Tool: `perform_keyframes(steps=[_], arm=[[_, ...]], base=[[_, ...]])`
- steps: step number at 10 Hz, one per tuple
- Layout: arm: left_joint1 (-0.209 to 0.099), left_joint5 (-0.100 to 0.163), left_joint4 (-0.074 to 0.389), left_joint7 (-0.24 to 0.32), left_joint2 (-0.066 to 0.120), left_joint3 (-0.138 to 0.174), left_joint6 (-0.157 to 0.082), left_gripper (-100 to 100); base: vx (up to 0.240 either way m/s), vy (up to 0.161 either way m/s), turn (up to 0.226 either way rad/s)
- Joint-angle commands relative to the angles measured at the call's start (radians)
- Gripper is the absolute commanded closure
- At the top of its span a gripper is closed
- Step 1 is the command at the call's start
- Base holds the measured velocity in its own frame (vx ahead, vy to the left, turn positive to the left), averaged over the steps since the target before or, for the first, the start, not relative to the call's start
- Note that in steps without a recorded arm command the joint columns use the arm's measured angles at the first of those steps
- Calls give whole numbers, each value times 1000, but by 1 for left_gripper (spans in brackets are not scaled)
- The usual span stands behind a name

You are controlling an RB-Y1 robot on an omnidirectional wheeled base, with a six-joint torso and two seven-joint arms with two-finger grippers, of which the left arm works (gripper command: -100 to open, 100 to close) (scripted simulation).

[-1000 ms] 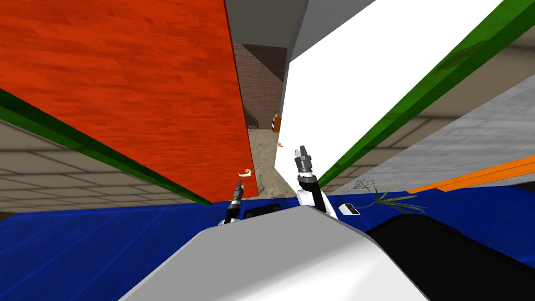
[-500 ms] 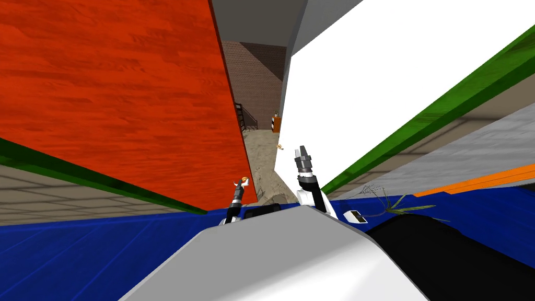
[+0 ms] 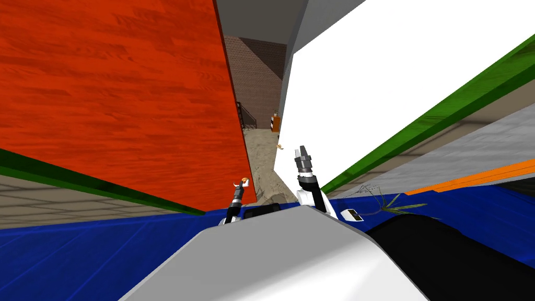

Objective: Push the door open

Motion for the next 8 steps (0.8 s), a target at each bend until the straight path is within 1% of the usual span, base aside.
perform_keyframes(steps=[1,2,3,4,8], arm=[[5,5,0,2,-5,4,4,100],[5,5,0,2,-5,4,4,100],[-1,10,3,-5,4,13,5,100],[-1,11,4,-6,6,15,5,100],[-11,27,11,-23,20,42,6,100]], base=[[0,4,20],[-5,-9,35],[116,-24,77],[160,-43,53],[163,-55,64]])
